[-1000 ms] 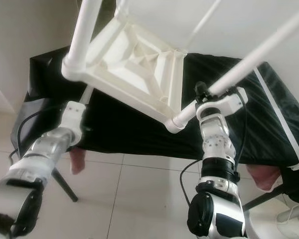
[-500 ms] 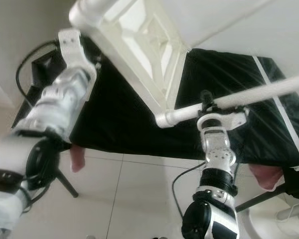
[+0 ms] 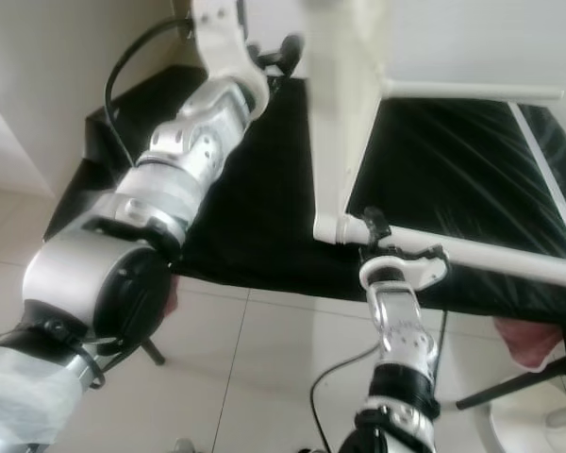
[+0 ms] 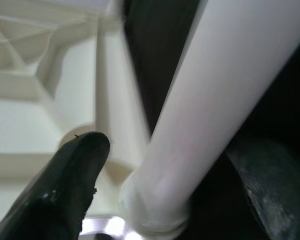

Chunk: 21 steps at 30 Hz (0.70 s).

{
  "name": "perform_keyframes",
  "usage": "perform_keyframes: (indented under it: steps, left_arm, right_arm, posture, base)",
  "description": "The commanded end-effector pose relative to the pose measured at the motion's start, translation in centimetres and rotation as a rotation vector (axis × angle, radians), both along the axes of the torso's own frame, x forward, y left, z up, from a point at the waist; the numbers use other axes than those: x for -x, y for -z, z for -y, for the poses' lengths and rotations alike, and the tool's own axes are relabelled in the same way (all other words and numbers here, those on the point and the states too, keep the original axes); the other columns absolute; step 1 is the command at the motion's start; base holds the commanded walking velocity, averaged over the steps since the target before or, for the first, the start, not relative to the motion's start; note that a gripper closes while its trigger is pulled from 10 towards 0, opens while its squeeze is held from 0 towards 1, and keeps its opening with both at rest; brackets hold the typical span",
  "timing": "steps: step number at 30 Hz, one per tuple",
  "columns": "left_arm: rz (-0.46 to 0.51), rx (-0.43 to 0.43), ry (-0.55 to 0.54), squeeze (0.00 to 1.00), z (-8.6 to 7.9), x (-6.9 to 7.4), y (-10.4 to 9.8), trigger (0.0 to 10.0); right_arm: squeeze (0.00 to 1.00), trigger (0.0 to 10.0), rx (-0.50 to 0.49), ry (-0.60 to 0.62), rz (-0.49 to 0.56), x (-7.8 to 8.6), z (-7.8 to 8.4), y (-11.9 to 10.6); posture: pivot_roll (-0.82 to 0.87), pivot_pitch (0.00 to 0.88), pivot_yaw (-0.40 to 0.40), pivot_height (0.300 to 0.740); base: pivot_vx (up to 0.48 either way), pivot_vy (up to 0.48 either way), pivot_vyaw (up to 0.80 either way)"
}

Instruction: Building children table

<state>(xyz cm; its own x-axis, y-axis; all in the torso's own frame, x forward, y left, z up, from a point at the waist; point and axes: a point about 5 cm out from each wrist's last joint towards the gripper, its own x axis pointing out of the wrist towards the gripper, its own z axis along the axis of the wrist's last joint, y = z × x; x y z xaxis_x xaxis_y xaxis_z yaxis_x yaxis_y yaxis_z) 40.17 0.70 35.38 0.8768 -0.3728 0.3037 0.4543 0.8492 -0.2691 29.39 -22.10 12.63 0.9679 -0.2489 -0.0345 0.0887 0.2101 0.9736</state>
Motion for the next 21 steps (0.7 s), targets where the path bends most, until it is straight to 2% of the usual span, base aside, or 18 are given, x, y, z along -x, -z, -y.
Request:
perform_keyframes:
  steps: [1, 3, 4, 5, 6, 7, 8, 9, 13, 15, 17, 18, 19, 21]
  left_arm:
    - [0.043, -0.014, 0.113, 0.00, 1.2, 0.6, -0.3, 10.0]
    - [0.048, -0.015, 0.133, 0.00, 1.7, 0.8, -0.4, 10.0]
    - [0.048, -0.015, 0.133, 0.00, 1.7, 0.8, -0.4, 10.0]
    - [0.053, -0.020, 0.138, 0.00, 2.0, 0.9, -0.5, 10.0]
    - [0.053, -0.020, 0.138, 0.00, 2.0, 0.9, -0.5, 10.0]
    - [0.067, -0.033, 0.145, 0.00, 2.3, 1.1, -0.7, 10.0]
    - [0.067, -0.033, 0.145, 0.00, 2.3, 1.1, -0.7, 10.0]
    - [0.073, -0.039, 0.145, 0.00, 2.3, 1.1, -0.8, 10.0]
    - [0.087, -0.040, 0.148, 0.00, 2.3, 1.2, -1.0, 10.0]
    - [0.096, -0.047, 0.160, 0.00, 2.3, 1.2, -1.0, 10.0]
    - [0.106, -0.062, 0.185, 0.00, 2.1, 1.2, -0.7, 10.0]
    - [0.106, -0.062, 0.185, 0.00, 2.1, 1.2, -0.7, 10.0]
    - [0.108, -0.086, 0.203, 0.00, 1.9, 1.2, 0.0, 10.0]
    - [0.108, -0.086, 0.203, 0.00, 1.9, 1.2, 0.0, 10.0]
  right_arm:
    - [1.00, 10.0, -0.055, 0.014, -0.005, 0.8, -2.1, 0.4]
    - [1.00, 10.0, -0.052, 0.036, -0.030, 2.2, -2.5, 0.5]
    - [1.00, 10.0, -0.052, 0.036, -0.030, 2.2, -2.5, 0.5]
    - [0.10, 10.0, -0.066, 0.065, -0.077, 3.2, -2.7, 0.9]
    - [0.10, 10.0, -0.066, 0.065, -0.077, 3.2, -2.7, 0.9]
    - [0.00, 10.0, -0.080, 0.100, -0.138, 5.2, -2.9, 1.3]
    - [0.00, 10.0, -0.080, 0.100, -0.138, 5.2, -2.9, 1.3]
    - [0.00, 10.0, -0.082, 0.113, -0.153, 6.0, -3.0, 1.3]
    - [0.00, 10.0, -0.007, 0.088, -0.147, 7.2, -3.4, 0.5]
    - [0.00, 10.0, 0.060, 0.094, -0.168, 7.8, -3.2, 0.2]
    - [0.00, 10.0, 0.211, 0.114, -0.169, 8.1, -2.7, -0.7]
    - [0.00, 10.0, 0.211, 0.114, -0.169, 8.1, -2.7, -0.7]
    - [0.00, 10.0, 0.316, 0.133, -0.174, 8.1, -2.2, -1.4]
    - [0.00, 10.0, 0.316, 0.133, -0.174, 8.1, -2.2, -1.4]
  posture:
    - [0.01, 0.084, -0.003, 0.740]
    - [0.01, 0.089, 0.003, 0.740]
    - [0.01, 0.089, 0.003, 0.740]
    - [0.01, 0.091, 0.005, 0.740]
    - [0.01, 0.091, 0.005, 0.740]
    - [0.01, 0.098, 0.011, 0.740]
    - [0.01, 0.098, 0.011, 0.740]
    - [0.01, 0.098, 0.011, 0.740]
    - [0.00, 0.100, 0.021, 0.740]
    - [-0.01, 0.101, 0.024, 0.740]
    - [-0.01, 0.096, 0.029, 0.740]
    - [-0.01, 0.096, 0.029, 0.740]
    - [-0.01, 0.094, 0.030, 0.740]
    - [-0.01, 0.094, 0.030, 0.740]
  base:
    - [0.000, 0.000, 0.00]
    - [0.000, 0.000, 0.00]
    - [0.000, 0.000, 0.00]
    - [0.000, 0.000, 0.00]
    - [0.000, 0.000, 0.00]
    - [0.000, 0.000, 0.00]
    - [0.000, 0.000, 0.00]
    - [0.000, 0.000, 0.00]
    - [0.000, 0.000, 0.00]
    - [0.000, 0.000, 0.00]
    - [0.000, 0.000, 0.00]
    - [0.000, 0.000, 0.00]
    - [0.000, 0.000, 0.00]
    - [0.000, 0.000, 0.00]
